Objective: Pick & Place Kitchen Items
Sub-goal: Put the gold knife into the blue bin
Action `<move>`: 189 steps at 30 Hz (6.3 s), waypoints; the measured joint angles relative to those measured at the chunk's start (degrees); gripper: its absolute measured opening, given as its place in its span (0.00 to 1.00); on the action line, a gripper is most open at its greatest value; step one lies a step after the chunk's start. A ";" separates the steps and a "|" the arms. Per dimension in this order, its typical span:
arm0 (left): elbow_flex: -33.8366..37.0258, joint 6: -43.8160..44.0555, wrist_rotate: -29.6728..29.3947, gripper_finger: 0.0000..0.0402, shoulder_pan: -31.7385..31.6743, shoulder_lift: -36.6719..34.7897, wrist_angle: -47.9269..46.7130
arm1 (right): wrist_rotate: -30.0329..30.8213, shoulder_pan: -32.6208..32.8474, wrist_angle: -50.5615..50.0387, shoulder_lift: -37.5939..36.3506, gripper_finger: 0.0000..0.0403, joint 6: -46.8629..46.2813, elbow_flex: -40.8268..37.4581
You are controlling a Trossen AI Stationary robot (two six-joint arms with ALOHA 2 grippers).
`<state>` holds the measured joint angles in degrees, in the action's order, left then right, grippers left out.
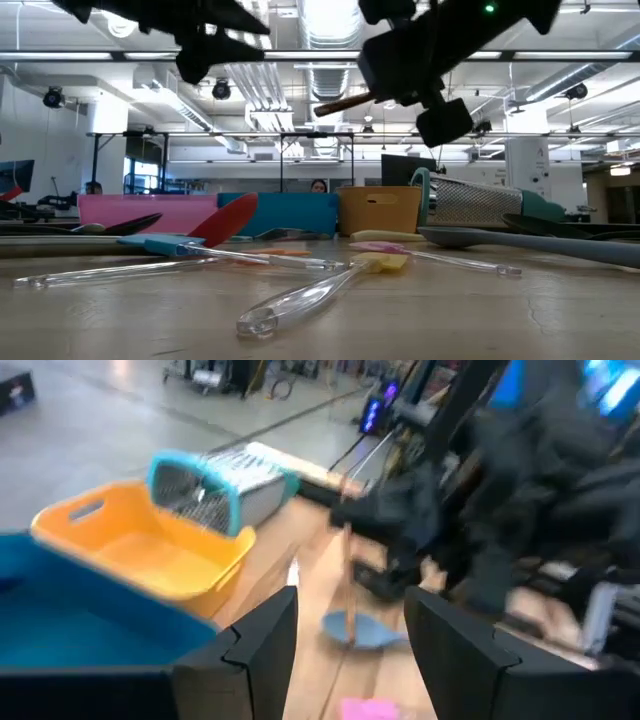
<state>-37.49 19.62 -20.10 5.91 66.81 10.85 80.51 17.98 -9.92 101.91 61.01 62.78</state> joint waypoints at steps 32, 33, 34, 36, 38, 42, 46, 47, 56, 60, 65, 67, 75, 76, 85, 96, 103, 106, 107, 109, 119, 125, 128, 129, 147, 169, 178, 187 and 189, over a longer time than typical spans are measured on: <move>-14.03 -7.02 2.44 0.47 -0.17 16.39 -13.50 | 0.22 -0.86 -9.55 0.00 0.07 -3.53 6.89; -14.87 -6.65 0.73 0.47 -0.17 15.14 -12.57 | -0.65 -0.86 -13.13 -0.85 0.07 -6.58 6.85; -15.01 -6.35 -1.07 0.47 -0.17 13.80 -12.94 | -1.62 -0.83 -16.16 -1.35 0.07 -9.29 6.74; -14.00 -6.29 -2.79 0.47 -0.18 11.40 -16.83 | -2.98 -0.81 -21.78 -2.36 0.07 -15.77 6.72; -12.77 -6.20 -3.04 0.47 -0.10 9.08 -19.21 | -2.89 -0.80 -27.86 -2.57 0.07 -22.20 6.50; -9.66 -3.04 -9.94 0.47 0.09 0.51 -25.65 | -3.16 -0.88 -38.74 -3.39 0.07 -33.82 6.48; -3.72 -0.50 -14.45 0.47 0.16 -6.22 -23.19 | -4.33 -0.86 -42.19 -3.30 0.07 -38.29 6.17; -2.41 -1.00 -13.62 0.47 0.18 -7.66 -20.54 | -4.31 -0.85 -42.06 -3.30 0.07 -38.51 6.17; 3.36 -6.98 -1.46 0.47 0.21 -10.24 -5.14 | -4.57 -0.85 -41.74 -3.30 0.07 -38.05 6.19; 3.95 -7.21 -1.31 0.47 0.20 -9.73 -6.01 | -4.67 -0.87 -41.74 -3.30 0.07 -37.98 6.19; 3.54 -7.28 -0.86 0.47 0.20 -9.65 -5.77 | -5.87 -0.87 -41.72 -3.30 0.07 -38.08 6.20; 3.40 -7.26 -0.86 0.47 0.19 -9.65 -5.54 | -6.01 -0.85 -41.71 -3.30 0.07 -38.04 6.19; -0.20 -7.64 -0.16 0.47 0.20 -1.44 -1.69 | -6.03 -0.85 -39.54 -3.30 0.07 -34.29 6.21; -1.39 -8.15 -0.09 0.47 0.20 0.40 -1.61 | -6.09 -0.87 -38.59 -3.30 0.07 -33.47 6.21; -14.07 -14.40 1.06 0.47 0.23 13.10 -3.55 | -7.49 -0.85 -36.41 -3.28 0.07 -30.81 6.21; -20.57 -18.27 0.55 0.47 -0.07 18.12 -8.86 | -9.16 0.26 -34.80 -3.28 0.07 -28.67 6.19; -20.53 -17.99 0.52 0.47 -0.90 18.97 -8.52 | -8.71 0.90 -27.11 -3.28 0.07 -21.94 6.19; -20.53 -17.68 0.57 0.47 -0.96 18.93 -8.48 | -7.91 1.19 -23.93 -3.28 0.07 -18.47 6.19; -20.53 -17.68 0.56 0.47 -0.96 18.89 -8.51 | -7.72 1.20 -22.90 -3.27 0.07 -17.36 6.19; -20.53 -17.62 0.55 0.47 -0.96 18.88 -8.79 | -6.99 1.31 -21.02 -3.19 0.07 -15.67 6.19; -20.53 -16.50 0.63 0.46 -0.96 18.86 -9.84 | -6.80 1.37 -17.73 -3.19 0.07 -12.79 6.19; -20.53 -16.47 1.20 0.24 -0.94 18.83 -9.84 | -6.76 1.31 -17.54 -3.19 0.07 -12.91 6.19; -20.44 -15.49 0.35 0.08 -1.02 18.81 -10.32 | -6.36 1.41 -17.60 -3.19 0.07 -13.00 6.19; -20.40 -15.46 0.98 0.06 -1.19 18.79 -10.45 | -6.21 1.47 -17.74 -3.19 0.07 -12.89 6.17; -20.46 -15.47 1.55 0.06 -1.73 18.77 -9.79 | -7.52 2.21 -10.39 -3.22 0.26 -12.81 6.73; -20.24 -15.06 -4.04 0.06 -5.02 18.74 -12.18 | -3.78 2.78 -8.70 -13.02 0.42 -36.69 19.37; -18.79 -13.35 -8.09 0.06 -11.43 16.94 -17.90 | -3.68 3.19 -25.79 -29.19 0.37 -54.85 16.12; -14.54 -8.04 -6.02 0.06 -18.50 16.39 -17.89 | -13.69 3.15 -53.12 -43.42 0.34 -87.00 9.18; -14.43 -7.06 -4.77 0.06 -20.33 16.39 -17.22 | -14.30 3.13 -52.73 -45.66 0.33 -87.40 6.41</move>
<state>-51.92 12.55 -24.87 -14.42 83.20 -6.36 66.22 21.10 -62.65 56.25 -26.39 69.19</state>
